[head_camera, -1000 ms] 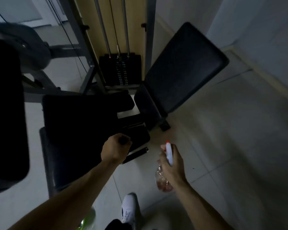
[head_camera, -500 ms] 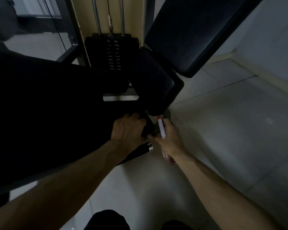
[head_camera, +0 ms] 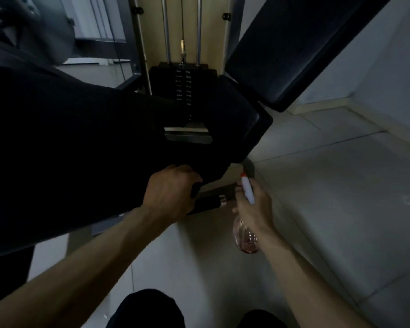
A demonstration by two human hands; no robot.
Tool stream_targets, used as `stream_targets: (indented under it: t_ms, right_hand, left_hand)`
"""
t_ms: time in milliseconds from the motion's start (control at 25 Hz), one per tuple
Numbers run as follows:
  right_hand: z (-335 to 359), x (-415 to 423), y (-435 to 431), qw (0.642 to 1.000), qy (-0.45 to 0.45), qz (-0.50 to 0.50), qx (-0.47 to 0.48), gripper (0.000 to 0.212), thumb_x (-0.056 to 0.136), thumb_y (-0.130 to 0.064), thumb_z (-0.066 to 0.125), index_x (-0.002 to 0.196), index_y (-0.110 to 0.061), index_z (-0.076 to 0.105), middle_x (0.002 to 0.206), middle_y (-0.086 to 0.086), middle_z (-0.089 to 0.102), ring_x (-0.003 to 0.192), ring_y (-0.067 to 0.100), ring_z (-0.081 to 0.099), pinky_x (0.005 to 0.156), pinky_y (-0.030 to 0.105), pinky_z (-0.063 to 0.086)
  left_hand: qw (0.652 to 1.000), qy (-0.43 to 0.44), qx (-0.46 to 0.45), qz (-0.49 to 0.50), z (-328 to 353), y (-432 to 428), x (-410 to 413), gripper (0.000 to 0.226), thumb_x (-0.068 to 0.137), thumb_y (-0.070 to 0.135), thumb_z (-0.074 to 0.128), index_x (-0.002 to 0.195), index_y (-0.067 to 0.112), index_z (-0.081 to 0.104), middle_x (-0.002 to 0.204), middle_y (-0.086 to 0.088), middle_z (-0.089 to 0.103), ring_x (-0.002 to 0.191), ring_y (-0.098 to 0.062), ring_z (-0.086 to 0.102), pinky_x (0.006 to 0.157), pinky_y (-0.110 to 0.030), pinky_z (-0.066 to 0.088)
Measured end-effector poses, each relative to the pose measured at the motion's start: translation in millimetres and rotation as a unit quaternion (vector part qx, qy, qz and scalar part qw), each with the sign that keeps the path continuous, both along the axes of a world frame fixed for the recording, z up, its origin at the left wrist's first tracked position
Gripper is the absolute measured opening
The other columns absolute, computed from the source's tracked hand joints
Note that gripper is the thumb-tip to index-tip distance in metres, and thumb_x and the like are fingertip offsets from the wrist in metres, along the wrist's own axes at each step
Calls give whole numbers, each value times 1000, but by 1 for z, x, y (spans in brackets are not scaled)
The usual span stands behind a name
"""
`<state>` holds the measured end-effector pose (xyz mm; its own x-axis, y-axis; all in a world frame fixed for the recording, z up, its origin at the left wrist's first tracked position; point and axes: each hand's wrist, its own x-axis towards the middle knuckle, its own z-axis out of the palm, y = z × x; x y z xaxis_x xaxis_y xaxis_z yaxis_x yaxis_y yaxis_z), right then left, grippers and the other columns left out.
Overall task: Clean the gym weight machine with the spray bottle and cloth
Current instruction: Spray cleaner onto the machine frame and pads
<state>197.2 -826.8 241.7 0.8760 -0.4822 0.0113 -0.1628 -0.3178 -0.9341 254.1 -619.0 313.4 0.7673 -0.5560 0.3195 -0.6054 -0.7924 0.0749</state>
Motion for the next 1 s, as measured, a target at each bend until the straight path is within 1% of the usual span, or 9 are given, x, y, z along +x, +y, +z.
stream_targets:
  t_ms: [80, 160, 240, 320, 440, 560, 760, 920, 1000]
  right_hand:
    - [0, -16, 6, 999, -14, 17, -29, 20, 100, -29, 58, 118, -24, 66, 108, -4, 70, 83, 18, 74, 73, 38, 63]
    - [3, -38, 19, 997, -25, 38, -62, 25, 93, -42, 53, 111, -28, 63, 97, -6, 69, 82, 18, 72, 74, 41, 61]
    - [4, -65, 38, 993, -19, 82, -88, 22, 96, -35, 53, 114, -27, 61, 92, -4, 65, 84, 16, 69, 74, 38, 59]
    - [0, -86, 62, 984, -7, 146, -101, 12, 102, -27, 53, 111, -23, 60, 89, -4, 62, 82, 16, 65, 72, 38, 57]
    - [-8, -106, 98, 962, -14, 205, -178, 17, 102, -37, 46, 88, -27, 45, 75, -6, 52, 67, 15, 54, 63, 32, 43]
    - [-7, -123, 122, 951, 3, 228, -208, 18, 106, -39, 46, 92, -30, 43, 71, -9, 47, 65, 12, 53, 60, 24, 36]
    - [5, -126, 135, 972, 28, 171, -161, 30, 104, -50, 49, 82, -30, 49, 69, -7, 52, 63, 12, 54, 58, 24, 35]
    - [3, -126, 108, 980, 85, 110, -143, 44, 97, -65, 38, 90, -26, 59, 82, -5, 66, 72, 10, 62, 58, 23, 40]
    - [7, -130, 89, 981, 94, 82, -151, 39, 99, -59, 42, 90, -25, 60, 82, -4, 69, 74, 10, 64, 60, 25, 44]
  left_hand:
    - [1000, -5, 4, -7, -14, 26, -36, 31, 81, 20, 81, 112, 20, 76, 115, -3, 72, 98, -24, 71, 79, -38, 61]
    - [1000, 20, 1, 24, -26, 51, -64, 36, 78, 16, 83, 113, 19, 76, 110, -3, 75, 83, -23, 73, 64, -31, 60]
    - [994, 52, -29, 95, -30, 78, -79, 42, 79, 14, 82, 120, 20, 74, 107, -3, 76, 67, -19, 70, 53, -22, 50]
    - [990, 51, -33, 124, -34, 100, -86, 45, 83, 15, 78, 126, 24, 71, 109, -1, 76, 70, -20, 71, 55, -24, 53]
    - [991, 61, 6, 118, -41, 109, -88, 44, 88, 24, 70, 131, 32, 65, 117, 3, 73, 79, -19, 72, 62, -31, 61]
    - [988, 77, 30, 132, -43, 110, -98, 33, 87, 30, 69, 120, 33, 70, 110, 4, 72, 77, -17, 69, 62, -32, 61]
    - [988, 85, -10, 129, -38, 118, -106, 34, 89, 28, 70, 123, 29, 70, 106, 3, 74, 80, -15, 69, 66, -27, 58]
    - [986, 112, -55, 113, -29, 109, -102, 31, 92, 29, 69, 122, 28, 67, 93, 4, 68, 71, -12, 63, 58, -19, 43]
    - [982, 136, -91, 97, -23, 93, -99, 26, 93, 30, 69, 119, 28, 66, 87, 7, 62, 66, -7, 58, 56, -17, 38]
